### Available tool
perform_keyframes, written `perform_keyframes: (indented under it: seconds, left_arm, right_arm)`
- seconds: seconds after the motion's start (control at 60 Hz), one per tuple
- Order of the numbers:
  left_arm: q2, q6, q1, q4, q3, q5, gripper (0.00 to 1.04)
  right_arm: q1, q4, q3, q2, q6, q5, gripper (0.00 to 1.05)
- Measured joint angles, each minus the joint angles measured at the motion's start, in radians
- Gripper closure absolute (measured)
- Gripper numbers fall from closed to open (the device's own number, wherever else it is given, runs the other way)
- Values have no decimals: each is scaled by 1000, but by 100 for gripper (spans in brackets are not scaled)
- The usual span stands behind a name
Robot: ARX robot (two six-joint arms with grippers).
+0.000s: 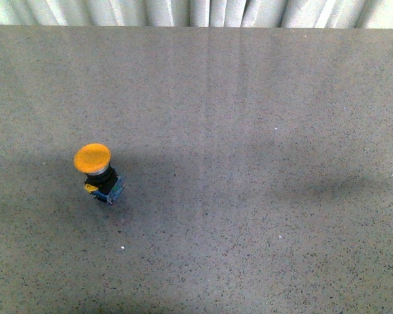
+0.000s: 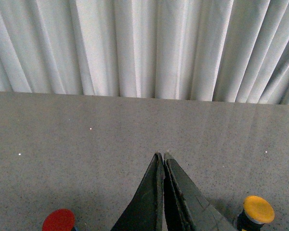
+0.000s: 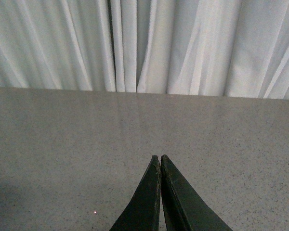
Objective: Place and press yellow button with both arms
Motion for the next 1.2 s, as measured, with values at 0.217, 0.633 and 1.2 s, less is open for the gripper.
perform_keyframes:
  seconds: [0.217, 0.633, 1.2]
  left_arm:
    - [0, 0, 0, 0, 0, 0, 103]
    - [0, 0, 0, 0, 0, 0, 103]
    - [0, 0, 0, 0, 0, 0, 103]
  right_arm:
    - [0, -119, 0, -130, 0, 0, 103]
    - [0, -323, -1, -342, 0, 0, 103]
    - [0, -623, 0, -636, 0, 0, 103]
